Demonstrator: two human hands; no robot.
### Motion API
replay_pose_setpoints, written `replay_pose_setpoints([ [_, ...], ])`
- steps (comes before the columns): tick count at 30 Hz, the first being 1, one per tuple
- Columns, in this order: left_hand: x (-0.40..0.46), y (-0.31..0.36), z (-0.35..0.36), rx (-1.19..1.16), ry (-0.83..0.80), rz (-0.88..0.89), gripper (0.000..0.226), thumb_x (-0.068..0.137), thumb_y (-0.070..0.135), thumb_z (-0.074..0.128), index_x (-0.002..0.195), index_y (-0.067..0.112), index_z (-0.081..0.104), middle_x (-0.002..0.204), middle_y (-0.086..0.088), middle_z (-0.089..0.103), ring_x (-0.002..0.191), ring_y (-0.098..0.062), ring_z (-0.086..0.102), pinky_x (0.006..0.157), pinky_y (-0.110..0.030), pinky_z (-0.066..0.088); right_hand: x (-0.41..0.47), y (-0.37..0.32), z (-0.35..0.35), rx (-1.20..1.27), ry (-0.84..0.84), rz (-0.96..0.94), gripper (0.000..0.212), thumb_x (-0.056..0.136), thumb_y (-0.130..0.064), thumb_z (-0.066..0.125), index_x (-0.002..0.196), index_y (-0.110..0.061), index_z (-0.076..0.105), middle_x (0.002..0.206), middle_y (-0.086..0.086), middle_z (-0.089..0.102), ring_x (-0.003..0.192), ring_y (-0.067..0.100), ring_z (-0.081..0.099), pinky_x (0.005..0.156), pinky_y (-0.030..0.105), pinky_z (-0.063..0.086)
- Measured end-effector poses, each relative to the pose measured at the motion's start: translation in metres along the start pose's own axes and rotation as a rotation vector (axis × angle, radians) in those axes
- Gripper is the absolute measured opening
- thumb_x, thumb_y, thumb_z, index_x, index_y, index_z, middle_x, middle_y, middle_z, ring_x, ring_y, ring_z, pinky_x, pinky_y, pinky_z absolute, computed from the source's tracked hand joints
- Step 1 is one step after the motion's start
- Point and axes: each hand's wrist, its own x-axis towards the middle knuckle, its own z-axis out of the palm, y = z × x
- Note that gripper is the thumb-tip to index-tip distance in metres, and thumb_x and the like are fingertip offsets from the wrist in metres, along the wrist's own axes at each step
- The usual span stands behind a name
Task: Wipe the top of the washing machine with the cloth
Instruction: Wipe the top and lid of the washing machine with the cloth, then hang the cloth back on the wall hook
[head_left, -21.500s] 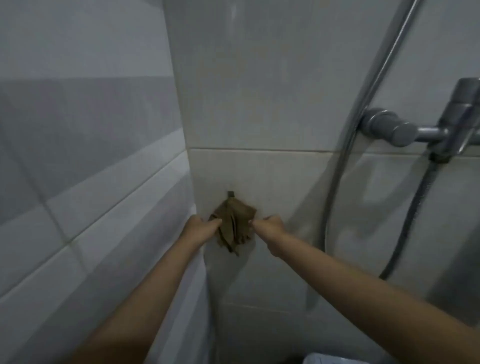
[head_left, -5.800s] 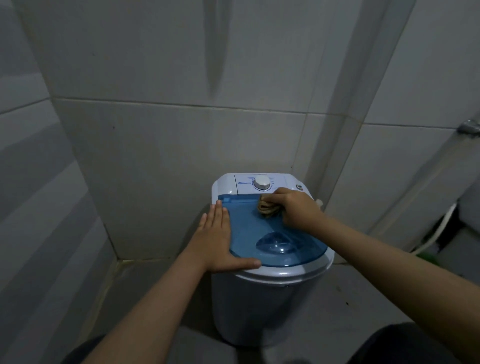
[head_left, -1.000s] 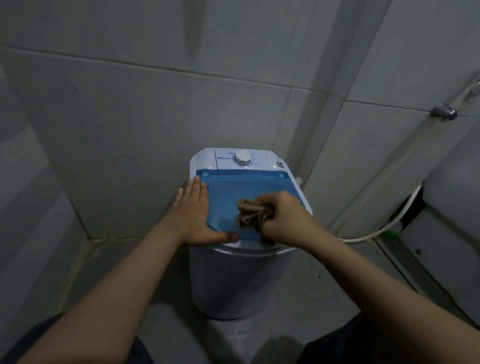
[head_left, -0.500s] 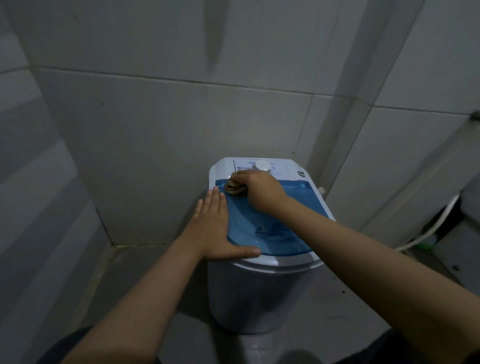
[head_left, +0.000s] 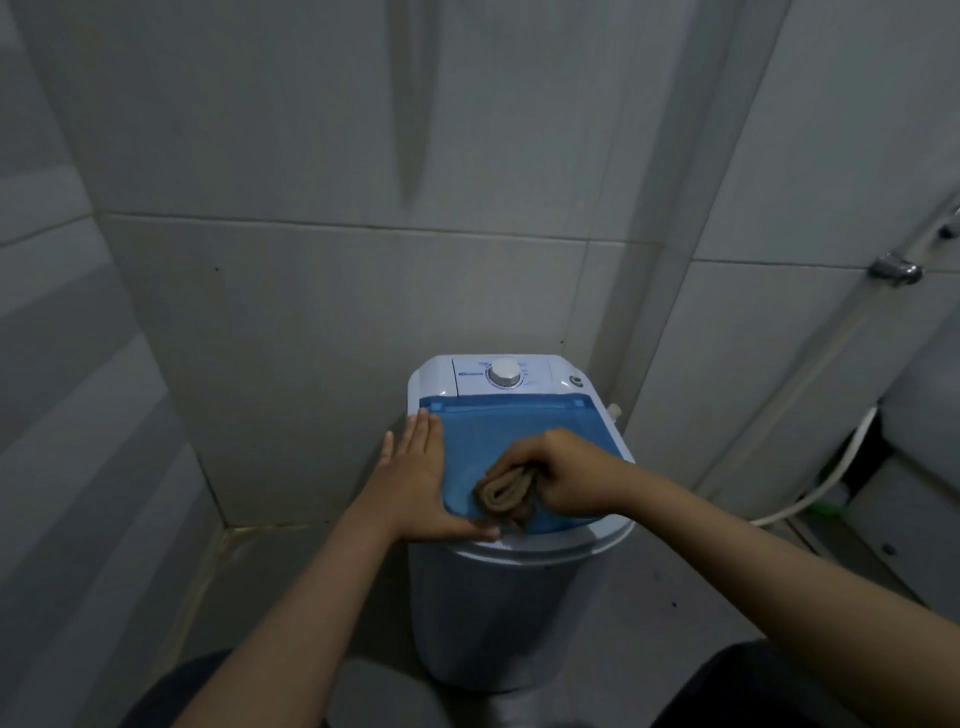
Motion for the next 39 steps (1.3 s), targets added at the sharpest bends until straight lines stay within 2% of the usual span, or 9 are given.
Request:
replay_pose_setpoints([
  [3, -0.006, 0.015, -0.01, -0.182, 0.059, 0.041, 0.147, 0.038, 0.093, 0.048, 0.151, 0.015, -0.003, 0.161, -0.003, -0.005, 0.147, -0.016, -0.006, 0.117, -0.041, -0.009, -0.003, 0.004, -0.015, 0.217, 0.149, 0.091, 0.039, 0.071, 0.01, 0.053, 0.1, -0.012, 0.067, 0.101, 0.01, 0.07, 0.097, 0.023, 0.064, 0.089, 0.041, 0.053],
  [5, -0.01, 0.027, -0.016, -0.368, 0.162, 0.045, 0.112, 0.058, 0.071, 0.067, 0.148, 0.022, 0.023, 0.151, 0.005, 0.029, 0.142, -0.014, 0.022, 0.118, -0.04, 0.017, -0.001, 0.005, -0.02, 0.388, 0.227, 0.148, 0.026, 0.076, 0.008, 0.055, 0.094, -0.008, 0.065, 0.088, 0.011, 0.068, 0.085, 0.023, 0.064, 0.077, 0.039, 0.054],
  [8, -0.005, 0.041, -0.022, -0.671, 0.349, 0.081, 0.048, 0.075, 0.035, 0.075, 0.119, 0.029, 0.057, 0.119, 0.011, 0.06, 0.116, -0.009, 0.055, 0.099, -0.03, 0.047, 0.005, 0.003, -0.031, 0.676, 0.221, 0.201, 0.02, 0.082, -0.002, 0.063, 0.1, -0.01, 0.063, 0.079, 0.003, 0.065, 0.072, 0.015, 0.065, 0.058, 0.025, 0.053],
  [11, 0.006, 0.044, -0.026, -0.983, 0.389, 0.023, 0.02, 0.078, 0.011, 0.072, 0.091, 0.022, 0.062, 0.097, 0.0, 0.068, 0.098, -0.018, 0.066, 0.079, -0.024, 0.055, 0.011, 0.005, -0.039, 0.854, 0.167, 0.205, 0.031, 0.083, -0.003, 0.065, 0.112, -0.013, 0.059, 0.093, 0.009, 0.069, 0.084, 0.021, 0.069, 0.066, 0.035, 0.06],
  [16, 0.038, 0.035, -0.028, -1.207, 0.466, -0.06, 0.021, 0.08, 0.003, 0.068, 0.097, 0.015, 0.061, 0.1, -0.01, 0.069, 0.085, -0.013, 0.07, 0.073, -0.03, 0.059, 0.025, 0.027, -0.057, 1.103, -0.015, 0.107, 0.037, 0.079, -0.016, 0.059, 0.116, -0.021, 0.061, 0.105, 0.009, 0.067, 0.099, 0.022, 0.064, 0.091, 0.041, 0.052],
  [27, 0.134, 0.044, -0.126, -1.162, 0.364, 0.0, 0.022, 0.087, -0.004, 0.056, 0.095, 0.017, 0.056, 0.097, -0.001, 0.064, 0.069, 0.0, 0.068, 0.054, -0.017, 0.052, 0.133, 0.047, -0.148, 1.427, -0.023, 0.447, 0.024, 0.092, -0.029, 0.051, 0.096, -0.009, 0.062, 0.077, 0.006, 0.063, 0.069, 0.014, 0.063, 0.055, 0.021, 0.059],
  [30, 0.134, 0.058, -0.184, -1.07, 0.273, -0.01, 0.004, 0.083, 0.019, 0.064, 0.086, 0.022, 0.063, 0.085, 0.007, 0.07, 0.074, 0.001, 0.066, 0.062, -0.015, 0.051, 0.135, 0.021, -0.201, 1.486, -0.056, 0.485, 0.018, 0.094, -0.019, 0.049, 0.089, -0.008, 0.063, 0.073, 0.005, 0.064, 0.065, 0.014, 0.063, 0.05, 0.021, 0.057],
  [34, 0.121, 0.092, -0.29, -0.96, 0.131, -0.093, 0.047, 0.081, 0.066, 0.048, 0.086, 0.024, 0.07, 0.085, 0.009, 0.073, 0.082, 0.003, 0.066, 0.072, -0.01, 0.048, 0.134, -0.034, -0.272, 1.495, -0.005, 0.554, 0.017, 0.095, -0.011, 0.046, 0.086, -0.009, 0.061, 0.068, 0.006, 0.062, 0.059, 0.013, 0.062, 0.044, 0.02, 0.053],
  [39, 0.088, 0.141, -0.406, -0.849, 0.137, -0.191, 0.032, 0.061, 0.05, 0.078, 0.081, 0.026, 0.07, 0.079, 0.01, 0.073, 0.082, -0.003, 0.068, 0.076, -0.017, 0.052, 0.12, -0.117, -0.367, 1.356, 0.037, 0.509, 0.016, 0.093, -0.005, 0.049, 0.083, -0.005, 0.062, 0.071, 0.013, 0.062, 0.064, 0.021, 0.061, 0.064, 0.034, 0.055],
])
